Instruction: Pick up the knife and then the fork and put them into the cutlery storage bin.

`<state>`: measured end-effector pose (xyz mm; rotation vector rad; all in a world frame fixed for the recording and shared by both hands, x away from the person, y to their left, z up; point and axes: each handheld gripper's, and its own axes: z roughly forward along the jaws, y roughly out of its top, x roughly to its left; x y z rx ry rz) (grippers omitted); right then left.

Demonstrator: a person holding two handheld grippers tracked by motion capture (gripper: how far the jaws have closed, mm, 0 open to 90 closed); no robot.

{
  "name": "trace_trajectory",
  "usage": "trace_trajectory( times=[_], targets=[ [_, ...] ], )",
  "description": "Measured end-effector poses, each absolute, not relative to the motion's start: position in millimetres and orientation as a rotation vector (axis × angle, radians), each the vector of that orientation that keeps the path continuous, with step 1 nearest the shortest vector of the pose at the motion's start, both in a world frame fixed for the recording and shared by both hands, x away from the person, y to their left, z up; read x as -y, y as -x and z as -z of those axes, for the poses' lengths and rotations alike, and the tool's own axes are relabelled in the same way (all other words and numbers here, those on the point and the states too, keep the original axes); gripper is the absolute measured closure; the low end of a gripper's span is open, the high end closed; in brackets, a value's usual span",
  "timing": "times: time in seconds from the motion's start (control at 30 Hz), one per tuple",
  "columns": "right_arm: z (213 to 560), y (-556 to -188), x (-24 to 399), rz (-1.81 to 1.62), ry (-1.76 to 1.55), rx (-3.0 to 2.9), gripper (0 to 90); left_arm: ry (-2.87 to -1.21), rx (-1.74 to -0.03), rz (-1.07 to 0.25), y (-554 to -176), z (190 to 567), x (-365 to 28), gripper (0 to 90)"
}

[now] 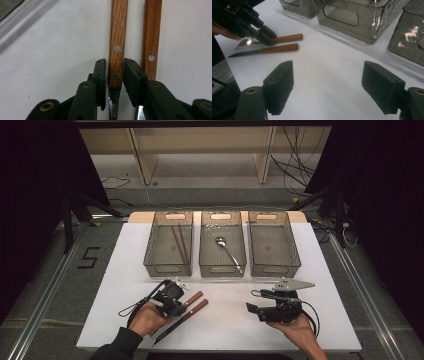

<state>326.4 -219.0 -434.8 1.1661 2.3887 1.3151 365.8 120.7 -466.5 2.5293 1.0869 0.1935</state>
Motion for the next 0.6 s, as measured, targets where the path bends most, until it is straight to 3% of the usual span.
trace_trajectory(
  times=[0.6],
  targets=[
    [433.0, -325.6, 219.1, -1.326, -1.161, -2.382, 27.3, -2.514, -1.035, -0.194, -366.4, 465.7, -123.0, 76.5]
  ],
)
